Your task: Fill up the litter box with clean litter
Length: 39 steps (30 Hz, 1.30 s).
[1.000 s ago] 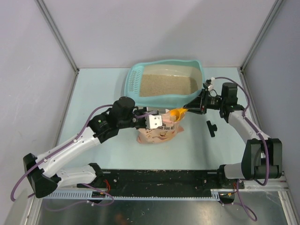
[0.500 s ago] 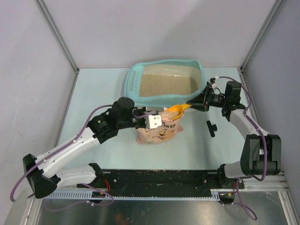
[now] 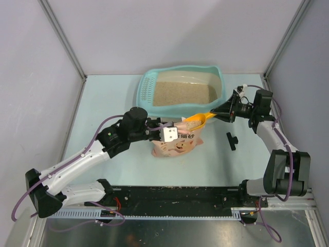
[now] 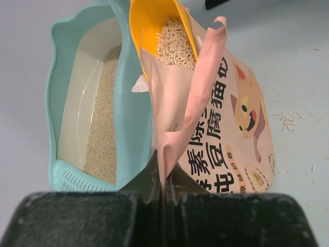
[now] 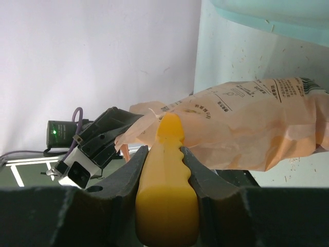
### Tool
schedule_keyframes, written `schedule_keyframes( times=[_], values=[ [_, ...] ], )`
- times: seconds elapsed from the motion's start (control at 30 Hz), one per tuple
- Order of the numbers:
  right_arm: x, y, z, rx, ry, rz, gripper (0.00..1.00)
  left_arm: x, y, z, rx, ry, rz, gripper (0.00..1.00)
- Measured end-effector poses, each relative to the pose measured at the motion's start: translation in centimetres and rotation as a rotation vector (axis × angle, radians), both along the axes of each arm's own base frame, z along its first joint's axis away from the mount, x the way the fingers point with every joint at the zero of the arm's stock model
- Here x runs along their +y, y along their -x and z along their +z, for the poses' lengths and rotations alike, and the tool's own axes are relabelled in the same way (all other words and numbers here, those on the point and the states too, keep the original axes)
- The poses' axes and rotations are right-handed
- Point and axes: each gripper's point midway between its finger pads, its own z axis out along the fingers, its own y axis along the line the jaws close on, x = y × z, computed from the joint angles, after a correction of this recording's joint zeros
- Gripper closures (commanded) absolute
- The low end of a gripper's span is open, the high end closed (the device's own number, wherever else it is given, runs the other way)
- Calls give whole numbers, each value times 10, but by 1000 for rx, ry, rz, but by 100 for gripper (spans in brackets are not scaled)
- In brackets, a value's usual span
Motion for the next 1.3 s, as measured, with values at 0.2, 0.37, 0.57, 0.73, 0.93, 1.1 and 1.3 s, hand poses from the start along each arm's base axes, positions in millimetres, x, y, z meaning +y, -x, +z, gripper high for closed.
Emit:
schedule_keyframes(
  times=[0.2,0.37,0.57,0.73,0.93,1.1,1.3],
  values=[
    [-4,3,8,-9,-2,-16,100,-2,0,2,-5,11,-7,100],
    [-5,6,11,-34,39,-55,100,-3,0,0,5,13,-3,100],
    [-6,5,10,-38,74,-80,100,-8,-3,-1,19,12,-1,100],
    [-13,3,9,-22,84,-103,100,-11,-6,-2,23,8,0,100],
    [-15,1,15,-57,141,-116,100,-16,-8,-3,46,13,3,100],
    [-19,3,13,-47,150,-127,100,-18,-8,-4,60,18,5,100],
    [-26,3,18,-37,127,-136,100,-18,-8,-4,60,18,5,100]
  ],
)
